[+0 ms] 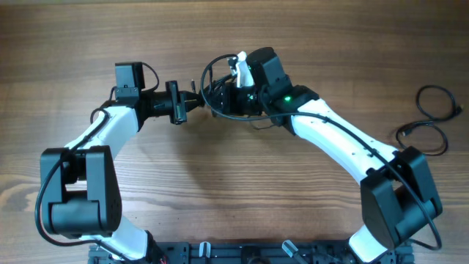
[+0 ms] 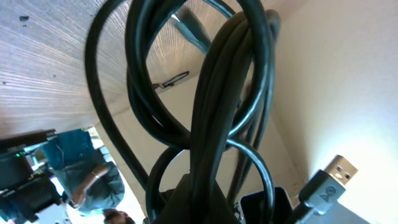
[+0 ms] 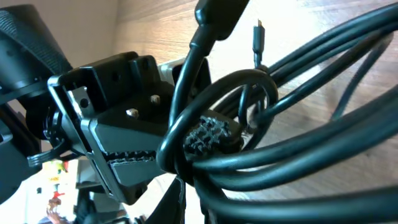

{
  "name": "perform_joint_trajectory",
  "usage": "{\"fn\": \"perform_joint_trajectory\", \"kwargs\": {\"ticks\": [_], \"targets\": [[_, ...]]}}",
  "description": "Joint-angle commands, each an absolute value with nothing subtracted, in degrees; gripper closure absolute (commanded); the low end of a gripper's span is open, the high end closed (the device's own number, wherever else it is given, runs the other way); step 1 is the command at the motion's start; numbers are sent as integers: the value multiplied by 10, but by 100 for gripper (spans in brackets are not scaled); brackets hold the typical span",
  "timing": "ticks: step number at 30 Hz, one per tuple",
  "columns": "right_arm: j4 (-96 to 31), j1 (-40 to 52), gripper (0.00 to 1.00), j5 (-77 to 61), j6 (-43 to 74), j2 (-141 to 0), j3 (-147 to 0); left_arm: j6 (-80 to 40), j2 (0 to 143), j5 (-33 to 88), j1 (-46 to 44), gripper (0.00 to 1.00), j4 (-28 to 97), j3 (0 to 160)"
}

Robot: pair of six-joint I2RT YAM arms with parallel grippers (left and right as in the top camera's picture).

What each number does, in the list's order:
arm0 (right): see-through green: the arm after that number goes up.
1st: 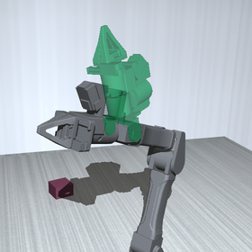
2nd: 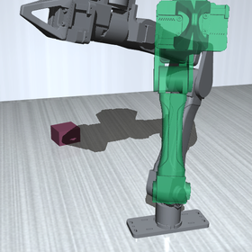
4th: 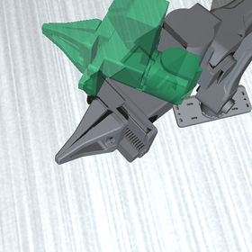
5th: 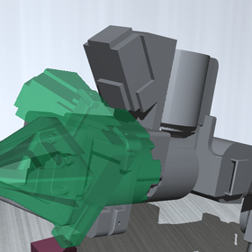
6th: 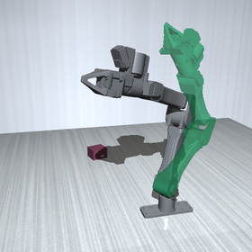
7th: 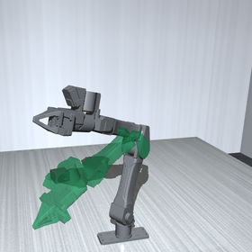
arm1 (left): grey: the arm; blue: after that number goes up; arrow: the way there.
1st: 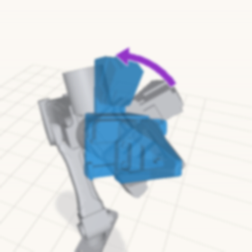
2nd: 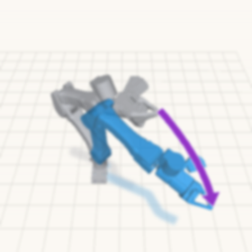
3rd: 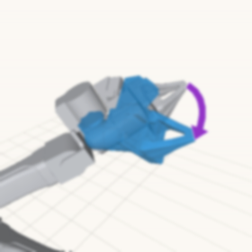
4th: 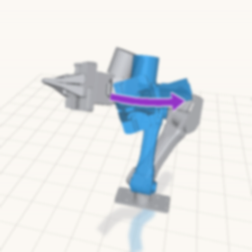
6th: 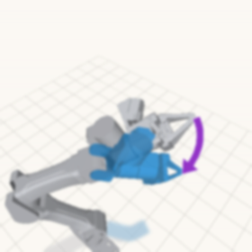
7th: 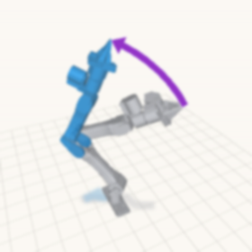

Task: Untangle cables

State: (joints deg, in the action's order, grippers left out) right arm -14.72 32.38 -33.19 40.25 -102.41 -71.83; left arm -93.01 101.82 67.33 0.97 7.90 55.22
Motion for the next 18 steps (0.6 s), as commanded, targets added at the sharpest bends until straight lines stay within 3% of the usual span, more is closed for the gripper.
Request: {"fn": "perform_joint_trajectory", "kwargs": {"ticks": [1,6,13,18], "targets": [[-209,294,96,-272,418,-1027,-716,-889,1014,719,11,96,79,551],[-189,292,95,-266,405,-1027,-716,-889,1014,715,11,96,79,551],[-194,294,77,-355,371,-1027,-716,-889,1014,715,11,96,79,551],[-208,308,76,-361,351,-1027,-716,-889,1014,715,11,96,79,551]]}}
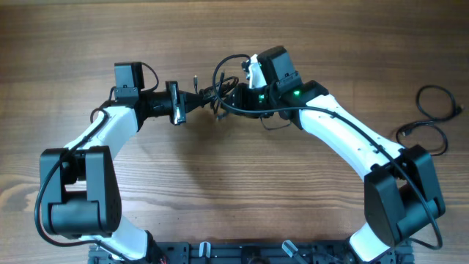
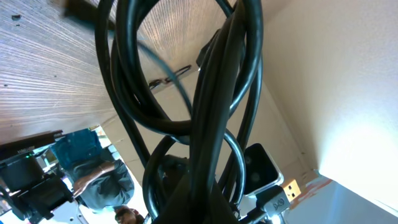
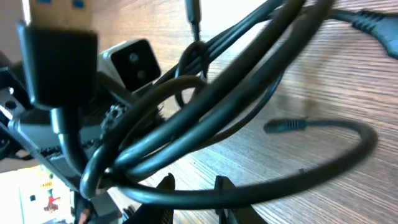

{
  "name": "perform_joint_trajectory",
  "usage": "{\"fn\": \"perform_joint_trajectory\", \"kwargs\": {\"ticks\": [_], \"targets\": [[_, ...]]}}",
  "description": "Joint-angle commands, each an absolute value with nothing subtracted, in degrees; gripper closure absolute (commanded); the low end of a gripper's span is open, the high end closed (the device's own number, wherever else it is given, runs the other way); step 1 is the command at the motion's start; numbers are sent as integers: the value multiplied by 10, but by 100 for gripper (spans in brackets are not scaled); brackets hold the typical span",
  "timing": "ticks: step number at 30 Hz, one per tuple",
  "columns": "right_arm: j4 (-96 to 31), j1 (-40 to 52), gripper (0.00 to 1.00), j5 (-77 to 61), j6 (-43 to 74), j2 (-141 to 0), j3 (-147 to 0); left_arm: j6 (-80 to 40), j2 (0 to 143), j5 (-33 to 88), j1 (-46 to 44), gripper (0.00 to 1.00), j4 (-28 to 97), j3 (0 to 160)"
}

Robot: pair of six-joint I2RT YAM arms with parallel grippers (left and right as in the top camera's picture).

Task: Untangle cables

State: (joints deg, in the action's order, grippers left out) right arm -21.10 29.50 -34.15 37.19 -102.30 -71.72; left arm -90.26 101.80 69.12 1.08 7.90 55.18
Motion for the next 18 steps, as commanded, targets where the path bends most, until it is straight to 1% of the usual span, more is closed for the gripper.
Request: {"fn": "perform_joint_trajectory", "kwargs": {"ticks": [1,6,11,18], "targets": [[-204,310,76,-361,351,-1027,-716,-889,1014,715,11,96,79,551],[-189,312,76,-388,354,-1027,-716,-889,1014,715,11,96,79,551],[-120,310,76,-390,411,-1027,-716,-889,1014,715,11,96,79,551],[-110,311,76,-327,422,-1028,-716,-889,1014,715,11,96,79,551]]}}
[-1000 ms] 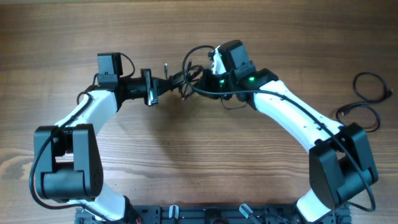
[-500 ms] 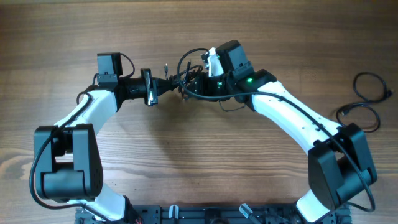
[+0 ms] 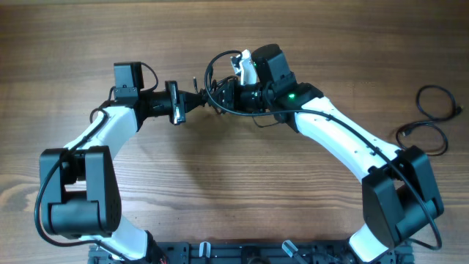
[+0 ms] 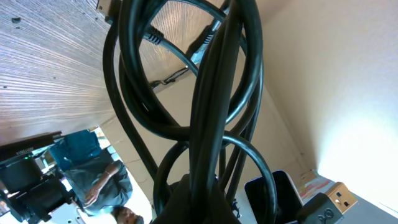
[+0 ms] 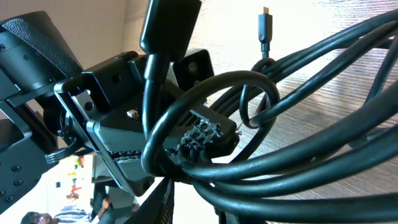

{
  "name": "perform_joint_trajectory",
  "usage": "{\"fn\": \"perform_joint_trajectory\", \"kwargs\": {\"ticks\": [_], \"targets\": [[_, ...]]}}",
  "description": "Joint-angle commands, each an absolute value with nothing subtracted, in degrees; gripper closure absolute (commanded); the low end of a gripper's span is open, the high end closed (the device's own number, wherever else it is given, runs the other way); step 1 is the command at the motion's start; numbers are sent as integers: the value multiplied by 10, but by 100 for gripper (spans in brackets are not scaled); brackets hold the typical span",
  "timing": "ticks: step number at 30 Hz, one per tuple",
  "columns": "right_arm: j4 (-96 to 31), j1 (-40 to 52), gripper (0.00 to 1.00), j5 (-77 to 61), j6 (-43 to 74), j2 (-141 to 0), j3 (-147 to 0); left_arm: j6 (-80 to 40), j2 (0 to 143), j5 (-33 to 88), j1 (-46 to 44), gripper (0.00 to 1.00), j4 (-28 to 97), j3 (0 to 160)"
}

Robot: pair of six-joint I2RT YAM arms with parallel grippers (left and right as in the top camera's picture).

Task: Untangle cables

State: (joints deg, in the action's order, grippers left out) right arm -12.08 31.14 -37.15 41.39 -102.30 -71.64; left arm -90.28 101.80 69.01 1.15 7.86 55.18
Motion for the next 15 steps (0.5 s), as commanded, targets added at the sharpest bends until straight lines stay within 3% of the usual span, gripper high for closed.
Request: {"fn": "perform_joint_trajectory", "kwargs": {"ticks": [1,15], "targets": [[-109,311,76,-321,422,-1028,-716,-889,1014,715,11,96,79,551],[-77,361,76,-192,442,-1028,-716,-889,1014,715,10,96,79,551]]}}
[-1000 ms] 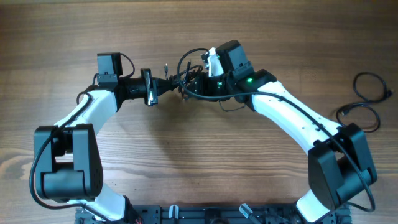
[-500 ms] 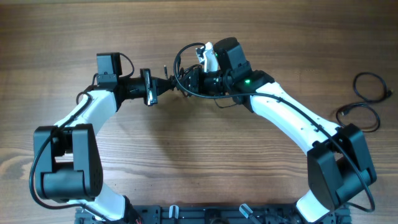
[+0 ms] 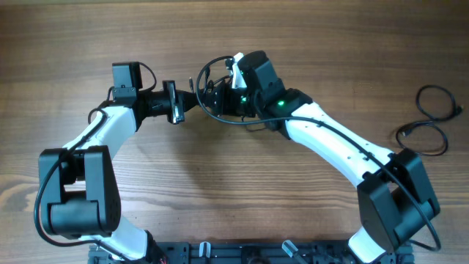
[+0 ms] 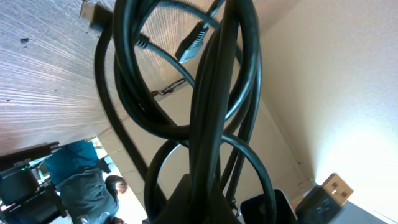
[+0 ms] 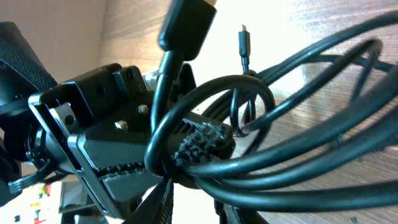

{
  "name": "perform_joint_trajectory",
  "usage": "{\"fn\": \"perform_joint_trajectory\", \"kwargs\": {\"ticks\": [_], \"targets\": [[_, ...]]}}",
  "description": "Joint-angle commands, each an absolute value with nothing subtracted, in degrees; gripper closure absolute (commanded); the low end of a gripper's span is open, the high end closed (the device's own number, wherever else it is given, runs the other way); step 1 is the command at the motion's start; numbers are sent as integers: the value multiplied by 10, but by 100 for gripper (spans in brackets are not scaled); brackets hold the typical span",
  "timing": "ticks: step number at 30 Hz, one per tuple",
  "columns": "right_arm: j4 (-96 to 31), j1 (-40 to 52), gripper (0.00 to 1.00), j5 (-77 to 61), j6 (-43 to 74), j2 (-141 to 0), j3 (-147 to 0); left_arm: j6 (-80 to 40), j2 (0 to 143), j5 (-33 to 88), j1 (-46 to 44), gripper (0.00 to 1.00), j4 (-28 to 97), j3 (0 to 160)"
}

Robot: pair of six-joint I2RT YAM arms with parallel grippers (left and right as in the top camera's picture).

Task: Untangle cables

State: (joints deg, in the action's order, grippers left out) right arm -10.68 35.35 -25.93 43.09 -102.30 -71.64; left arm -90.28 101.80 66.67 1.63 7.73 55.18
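Note:
A tangle of black cables [image 3: 207, 95] hangs between my two grippers at the table's back middle. My left gripper [image 3: 192, 101] reaches in from the left and is shut on the bundle [image 4: 208, 112], which rises straight out of its jaws [image 4: 199, 205]. A USB plug [image 4: 324, 194] dangles at the lower right of the left wrist view. My right gripper [image 3: 218, 99] faces it from the right, shut on the same bundle [image 5: 298, 155] just above its fingers [image 5: 166, 196]. The right wrist view also shows a USB plug [image 5: 189, 25] and a small connector [image 5: 242, 34].
A second black cable [image 3: 432, 121] lies loose near the table's right edge. The wooden table [image 3: 293, 213] runs bare in front of the arms. Both arm bases [image 3: 242, 253] stand at the front edge.
My right gripper has moved a little to the left and sits closer against the left gripper. The cable loops have bunched slightly further left. Both grippers still hold the bundle.
At first both grippers held the tangle close together. Then my right gripper was further right, with the cables drawn out between the two. After that it was back near the left gripper with the loops bunched, and now it is closer still.

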Motion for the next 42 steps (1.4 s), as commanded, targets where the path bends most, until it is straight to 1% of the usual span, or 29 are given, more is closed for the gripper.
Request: {"fn": "perform_joint_trajectory", "kwargs": {"ticks": [1,4,9,12,13,16,17,19,20,21,24,29,34,36,37,39,42], "targets": [[-70,363,76,-195,442,-1028,-716,-889,1014,715,10,96,79,551],[-52,379,75,-195,451,-1028,-716,-889,1014,712,10,96,79,551],[-60,395,75,-192,442,-1028,-716,-889,1014,713,10,96,79,551],[-43,406,68,-183,396,-1030,-716,-889,1014,713,10,96,79,551],[-41,407,69,-184,381,-1030,-716,-889,1014,713,10,96,79,551],[-52,410,74,-184,343,-1034,-716,-889,1014,713,10,96,79,551],[-57,410,79,-184,333,-1036,-716,-889,1014,713,10,96,79,551],[-63,410,83,-189,309,-1037,-716,-889,1014,713,10,96,79,551],[-65,410,86,-204,290,-1036,-716,-889,1014,713,10,96,79,551],[-68,408,95,-220,279,-1036,-716,-889,1014,713,10,96,79,551],[-92,396,96,-283,279,-1036,-716,-889,1014,713,10,96,79,551],[-148,378,96,-363,234,-1036,-716,-889,1014,706,10,96,79,551],[-165,344,96,-551,173,-1034,-716,-889,1014,700,10,96,79,551],[-199,332,96,-555,161,-1034,-716,-889,1014,700,10,96,79,551],[-219,328,96,-562,138,-1034,-716,-889,1014,700,10,96,79,551],[-281,322,96,-605,51,-1034,-716,-889,1014,700,10,96,79,551],[-376,317,96,-605,-52,-1034,-716,-889,1014,693,10,96,79,551]]}}
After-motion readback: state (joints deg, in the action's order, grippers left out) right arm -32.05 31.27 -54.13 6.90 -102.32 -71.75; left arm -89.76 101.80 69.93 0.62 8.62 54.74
